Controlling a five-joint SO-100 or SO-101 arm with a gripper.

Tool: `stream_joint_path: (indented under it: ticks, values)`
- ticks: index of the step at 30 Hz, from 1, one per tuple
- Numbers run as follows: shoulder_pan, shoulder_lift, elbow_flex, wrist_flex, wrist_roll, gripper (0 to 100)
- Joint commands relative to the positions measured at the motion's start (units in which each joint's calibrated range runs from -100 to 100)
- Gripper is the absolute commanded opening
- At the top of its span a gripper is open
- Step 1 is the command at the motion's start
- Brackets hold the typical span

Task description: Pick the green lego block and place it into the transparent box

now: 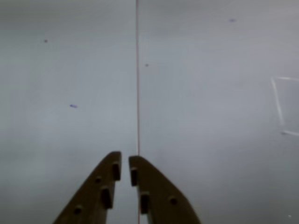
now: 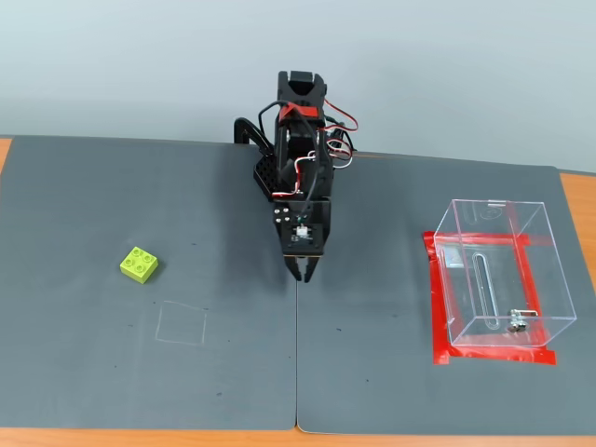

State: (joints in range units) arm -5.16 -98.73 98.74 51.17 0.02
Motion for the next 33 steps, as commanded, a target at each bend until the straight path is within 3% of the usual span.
stream_joint_path:
  ticks: [1,7,16,33]
  values:
    - [-0.8,-0.1,-1.7,0.2,0.1,2]
    - [-0.6,3.0,-8.3,0.4,0.1,2]
    - [0.0,23.2,-23.9,0.1,0.2,3]
    - [19.2,37.0,-36.9,0.3,0.2,2]
